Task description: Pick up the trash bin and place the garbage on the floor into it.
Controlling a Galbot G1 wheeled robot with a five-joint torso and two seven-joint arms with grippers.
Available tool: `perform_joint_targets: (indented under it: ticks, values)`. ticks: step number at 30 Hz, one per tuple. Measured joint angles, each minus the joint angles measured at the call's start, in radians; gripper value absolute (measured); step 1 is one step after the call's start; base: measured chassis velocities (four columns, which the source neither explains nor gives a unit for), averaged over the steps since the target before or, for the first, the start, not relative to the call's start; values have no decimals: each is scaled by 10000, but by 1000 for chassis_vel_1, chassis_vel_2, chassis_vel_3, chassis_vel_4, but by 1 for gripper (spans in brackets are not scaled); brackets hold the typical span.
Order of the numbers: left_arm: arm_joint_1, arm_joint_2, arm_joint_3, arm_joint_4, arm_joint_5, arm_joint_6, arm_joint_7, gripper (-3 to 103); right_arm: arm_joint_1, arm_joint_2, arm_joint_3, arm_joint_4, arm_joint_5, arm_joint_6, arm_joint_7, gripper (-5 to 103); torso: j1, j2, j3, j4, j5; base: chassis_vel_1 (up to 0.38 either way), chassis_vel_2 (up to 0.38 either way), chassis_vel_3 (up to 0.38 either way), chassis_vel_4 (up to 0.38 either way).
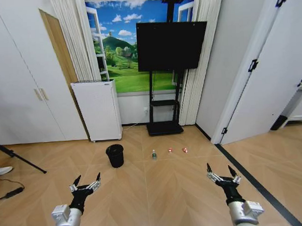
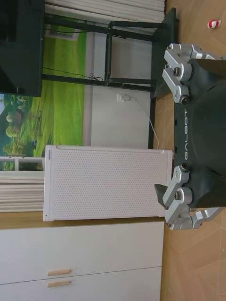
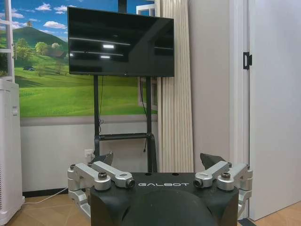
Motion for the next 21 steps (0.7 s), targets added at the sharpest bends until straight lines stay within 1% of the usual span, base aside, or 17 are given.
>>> perform_joint_targets:
  ticks: [21]
  values:
    - [190,-193,-21,-93,126,-12,46,100,-29,36,-110,24,49,-145,-83,100,0,0,0,0,0,0,0,0,0]
